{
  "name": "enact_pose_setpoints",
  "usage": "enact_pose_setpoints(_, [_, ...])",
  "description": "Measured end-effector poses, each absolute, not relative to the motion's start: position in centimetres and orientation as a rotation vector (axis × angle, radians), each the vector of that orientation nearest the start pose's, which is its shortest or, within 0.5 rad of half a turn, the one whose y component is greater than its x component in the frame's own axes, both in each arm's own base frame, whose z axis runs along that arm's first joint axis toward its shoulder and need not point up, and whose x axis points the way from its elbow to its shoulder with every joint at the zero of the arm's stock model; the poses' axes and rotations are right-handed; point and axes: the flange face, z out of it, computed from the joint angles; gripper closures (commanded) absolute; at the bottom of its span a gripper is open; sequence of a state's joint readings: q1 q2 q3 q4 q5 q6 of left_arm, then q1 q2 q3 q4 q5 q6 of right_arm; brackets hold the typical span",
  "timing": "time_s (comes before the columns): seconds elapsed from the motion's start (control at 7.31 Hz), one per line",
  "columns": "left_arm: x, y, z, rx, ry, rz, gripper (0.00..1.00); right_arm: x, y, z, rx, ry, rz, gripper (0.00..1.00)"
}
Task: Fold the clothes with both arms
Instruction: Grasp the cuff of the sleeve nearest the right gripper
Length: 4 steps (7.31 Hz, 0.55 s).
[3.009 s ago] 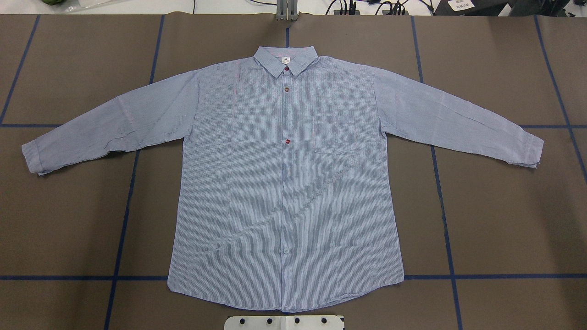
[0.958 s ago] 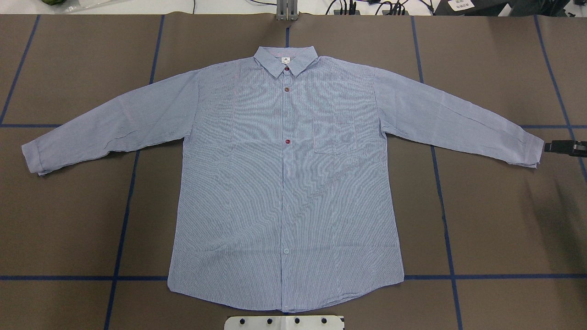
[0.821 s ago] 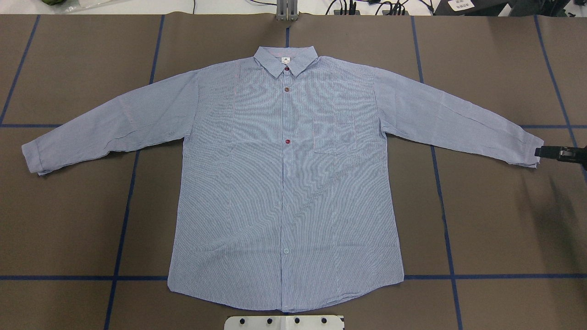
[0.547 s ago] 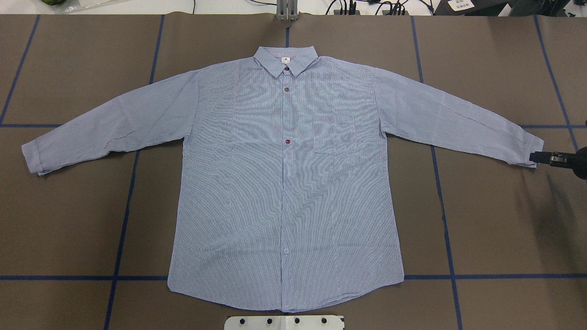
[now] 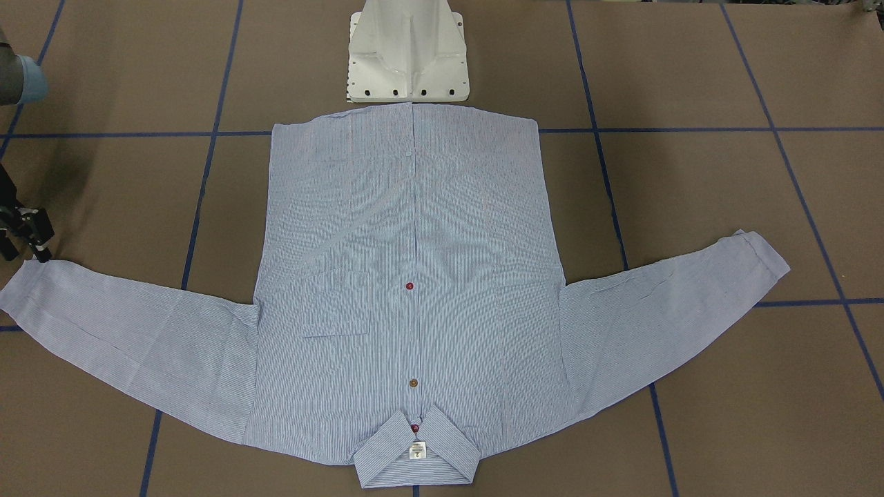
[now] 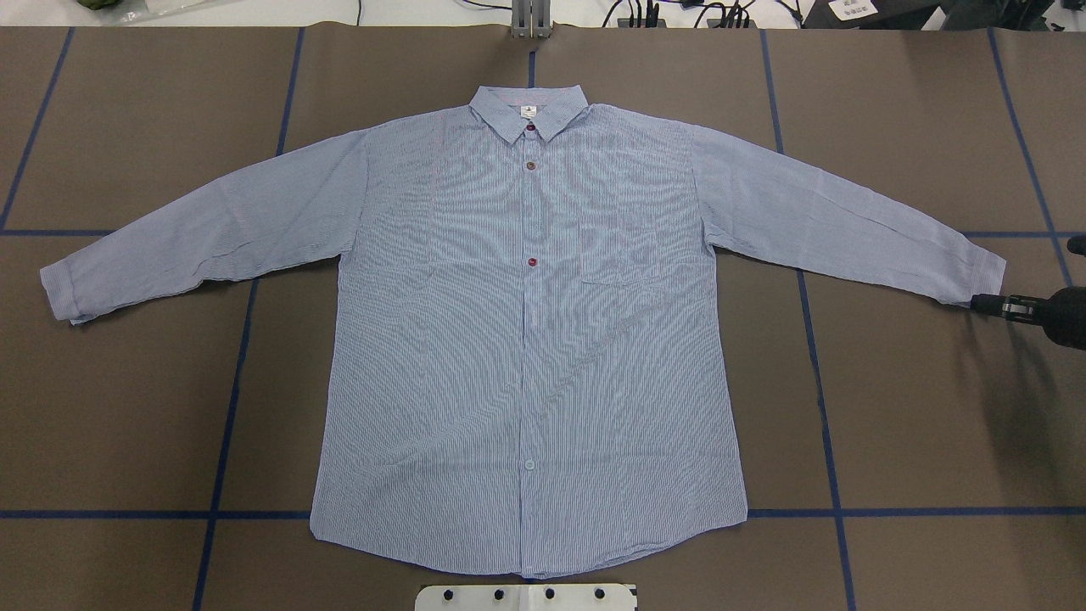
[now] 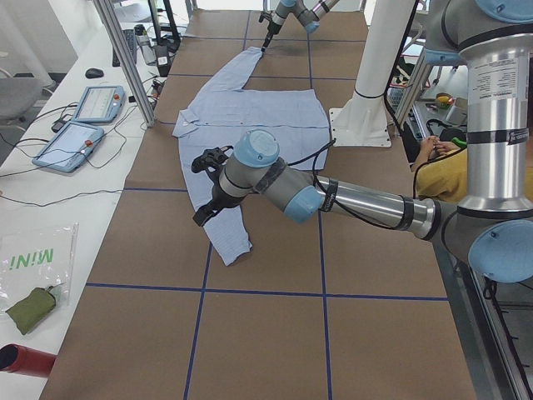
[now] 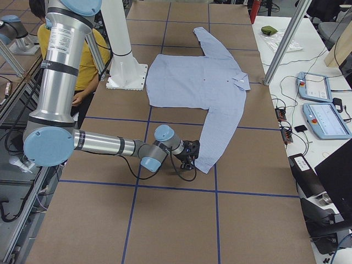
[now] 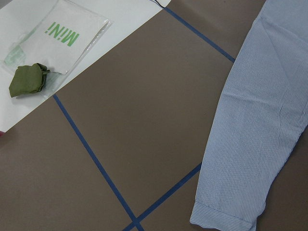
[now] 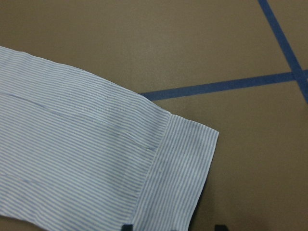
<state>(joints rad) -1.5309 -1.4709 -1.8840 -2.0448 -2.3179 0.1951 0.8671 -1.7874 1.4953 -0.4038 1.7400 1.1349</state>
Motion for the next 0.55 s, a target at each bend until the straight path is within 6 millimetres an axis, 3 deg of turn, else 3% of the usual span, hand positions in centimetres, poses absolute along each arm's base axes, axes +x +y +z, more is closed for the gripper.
enact_pose_setpoints(0.14, [-4.71,-46.64,49.60,0.713,0.669,0.473,0.00,-18.67,-39.90,67.64,0.406,-0.796,0.331,1.00])
enact_pose_setpoints(0.55, [-4.71,-46.62,49.64,0.712,0.669,0.473,0.00,-18.71,-39.99,67.27,0.407,-0.805,0.338,1.00])
